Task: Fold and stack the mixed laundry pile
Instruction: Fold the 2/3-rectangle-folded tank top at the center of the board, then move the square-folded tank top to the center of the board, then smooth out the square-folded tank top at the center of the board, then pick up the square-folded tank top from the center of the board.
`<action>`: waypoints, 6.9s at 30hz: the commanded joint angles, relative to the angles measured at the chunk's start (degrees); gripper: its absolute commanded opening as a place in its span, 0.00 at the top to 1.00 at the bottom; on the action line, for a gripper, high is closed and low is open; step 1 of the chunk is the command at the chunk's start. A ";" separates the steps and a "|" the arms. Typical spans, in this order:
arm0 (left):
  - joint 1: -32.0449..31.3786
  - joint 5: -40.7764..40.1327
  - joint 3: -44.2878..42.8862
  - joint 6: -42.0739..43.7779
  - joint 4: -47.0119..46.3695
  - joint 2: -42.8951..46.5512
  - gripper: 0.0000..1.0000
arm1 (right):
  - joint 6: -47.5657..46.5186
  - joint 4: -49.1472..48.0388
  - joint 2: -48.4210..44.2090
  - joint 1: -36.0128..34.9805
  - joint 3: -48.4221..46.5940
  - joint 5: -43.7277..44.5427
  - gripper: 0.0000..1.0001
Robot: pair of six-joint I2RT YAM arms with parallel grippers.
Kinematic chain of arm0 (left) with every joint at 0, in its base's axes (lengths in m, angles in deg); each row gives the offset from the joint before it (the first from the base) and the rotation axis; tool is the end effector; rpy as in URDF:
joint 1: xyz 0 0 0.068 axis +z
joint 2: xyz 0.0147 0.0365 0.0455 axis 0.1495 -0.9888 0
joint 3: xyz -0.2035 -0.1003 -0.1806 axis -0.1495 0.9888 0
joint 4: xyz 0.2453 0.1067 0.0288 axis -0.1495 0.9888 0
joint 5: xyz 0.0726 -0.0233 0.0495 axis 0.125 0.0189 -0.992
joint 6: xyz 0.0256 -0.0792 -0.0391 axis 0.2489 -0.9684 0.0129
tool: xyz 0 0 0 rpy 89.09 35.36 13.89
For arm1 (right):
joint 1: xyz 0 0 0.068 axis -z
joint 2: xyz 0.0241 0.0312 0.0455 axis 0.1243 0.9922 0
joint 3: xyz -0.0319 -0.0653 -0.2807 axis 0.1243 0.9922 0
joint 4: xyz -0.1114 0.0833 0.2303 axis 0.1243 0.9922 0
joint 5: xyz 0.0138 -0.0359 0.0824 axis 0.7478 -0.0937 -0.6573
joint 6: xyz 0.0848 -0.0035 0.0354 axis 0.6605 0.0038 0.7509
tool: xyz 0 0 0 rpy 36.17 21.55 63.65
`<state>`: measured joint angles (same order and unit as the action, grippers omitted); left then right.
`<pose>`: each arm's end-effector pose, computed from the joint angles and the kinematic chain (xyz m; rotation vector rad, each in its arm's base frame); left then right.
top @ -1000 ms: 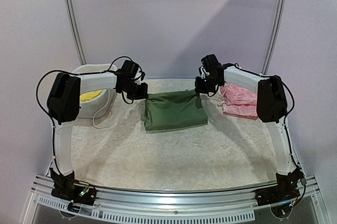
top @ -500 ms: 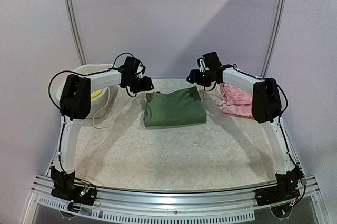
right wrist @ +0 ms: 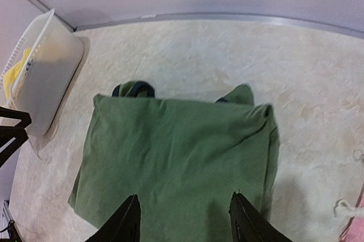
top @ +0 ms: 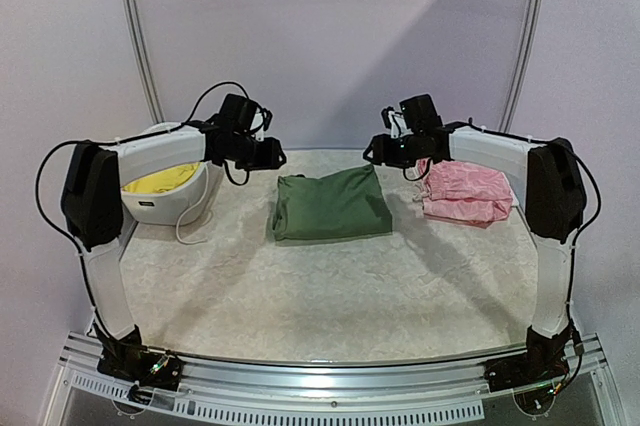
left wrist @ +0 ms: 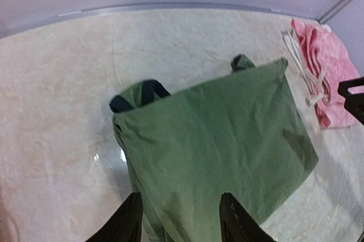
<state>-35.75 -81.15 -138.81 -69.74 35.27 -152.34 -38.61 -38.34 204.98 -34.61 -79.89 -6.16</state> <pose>0.4455 -0.2332 0.2376 0.1263 2.3438 -0.4976 0.4720 0.2634 0.2294 -0.1949 2.3009 0.6855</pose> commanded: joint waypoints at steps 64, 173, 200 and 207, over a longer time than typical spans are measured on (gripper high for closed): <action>-20.66 -8.69 40.17 -3.35 -4.69 25.81 0.69 | 9.63 2.47 -25.02 -21.91 38.70 13.85 0.62; -25.42 -25.63 37.18 13.91 -12.12 32.02 0.01 | 10.61 -2.46 -44.82 -5.36 53.96 2.50 0.01; -47.90 -25.30 3.07 38.64 -3.76 -9.53 0.35 | 22.16 -2.24 -60.28 3.15 69.28 7.31 0.01; -49.22 -30.67 -2.89 43.13 -4.85 -17.49 0.35 | 22.38 -2.62 -62.38 3.17 71.35 7.70 0.01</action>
<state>-83.71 -107.77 -138.31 -30.35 30.44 -166.03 -16.99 -41.83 144.33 -31.83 -9.97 0.15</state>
